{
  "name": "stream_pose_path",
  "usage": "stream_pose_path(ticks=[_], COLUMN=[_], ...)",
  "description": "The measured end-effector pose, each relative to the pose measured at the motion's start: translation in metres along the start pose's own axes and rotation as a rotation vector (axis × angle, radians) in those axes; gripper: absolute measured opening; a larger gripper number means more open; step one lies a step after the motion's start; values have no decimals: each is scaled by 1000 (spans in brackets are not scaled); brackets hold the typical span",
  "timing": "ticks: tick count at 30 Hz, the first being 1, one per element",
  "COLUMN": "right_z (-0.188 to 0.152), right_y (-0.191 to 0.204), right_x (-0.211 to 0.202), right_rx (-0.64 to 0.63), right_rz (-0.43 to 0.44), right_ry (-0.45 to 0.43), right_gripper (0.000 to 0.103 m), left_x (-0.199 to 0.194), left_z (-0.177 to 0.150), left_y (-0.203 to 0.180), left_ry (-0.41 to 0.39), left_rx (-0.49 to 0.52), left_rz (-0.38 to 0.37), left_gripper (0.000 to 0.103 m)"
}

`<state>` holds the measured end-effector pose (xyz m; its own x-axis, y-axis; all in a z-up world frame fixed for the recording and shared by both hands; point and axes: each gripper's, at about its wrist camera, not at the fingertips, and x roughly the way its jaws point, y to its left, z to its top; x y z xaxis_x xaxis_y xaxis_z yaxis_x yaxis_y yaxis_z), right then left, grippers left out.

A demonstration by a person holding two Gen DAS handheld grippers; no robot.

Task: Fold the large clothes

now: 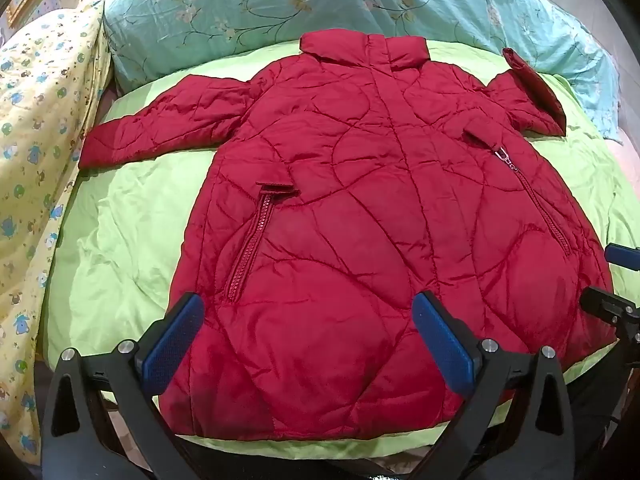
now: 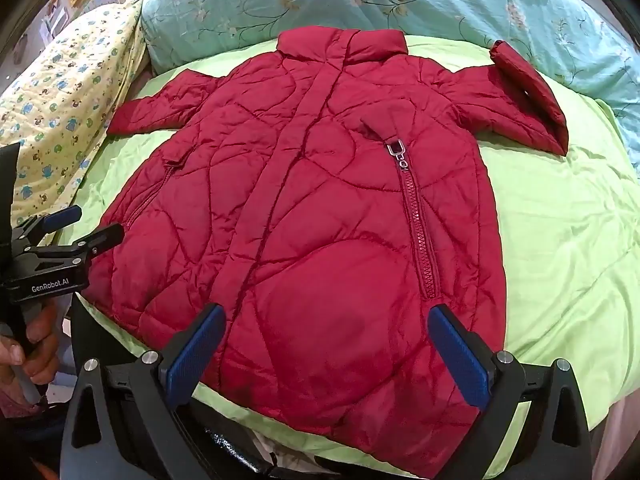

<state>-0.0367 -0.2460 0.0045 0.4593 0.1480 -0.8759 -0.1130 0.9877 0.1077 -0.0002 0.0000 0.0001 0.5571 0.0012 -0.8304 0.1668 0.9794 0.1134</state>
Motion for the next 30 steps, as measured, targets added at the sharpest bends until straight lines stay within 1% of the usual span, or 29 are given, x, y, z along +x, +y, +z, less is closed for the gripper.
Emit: stream_pose_path(ticks=[4,7,14,15,17,21,23,27,30], right_z=[1,1,4,5,8,12,14,24,30], right_y=[0,-1,-4,-5,-8,-16,-21,-34,-44], right_x=[0,1,1,2,5,8,7,5,4], right_rx=[8,1,-4,4,23,32,36,47,51], right_rz=[16,2,4,14,30,18,10,-9,-29], right_ry=[-8,-7,-52,-45,10,23,7,-23,-46], right_gripper=[102,102,102,102,102,102,102,102,102], left_x=[1,3,5,6,8,12,16,24,28], left_z=[0,1,3,3,5,9,12,16,20], left_y=[-2,-3,-4,-3,-2,1,3,10,12], left_ry=[3,5,8,8,7,14,18,61,72], left_rx=[1,4,5,5,2,-6,-11,-46,-55], left_rz=[-1,0,-1,-6,-10,-8,-10,-57,-59], left_gripper=[103,103,103,103,103,103,103,103,103])
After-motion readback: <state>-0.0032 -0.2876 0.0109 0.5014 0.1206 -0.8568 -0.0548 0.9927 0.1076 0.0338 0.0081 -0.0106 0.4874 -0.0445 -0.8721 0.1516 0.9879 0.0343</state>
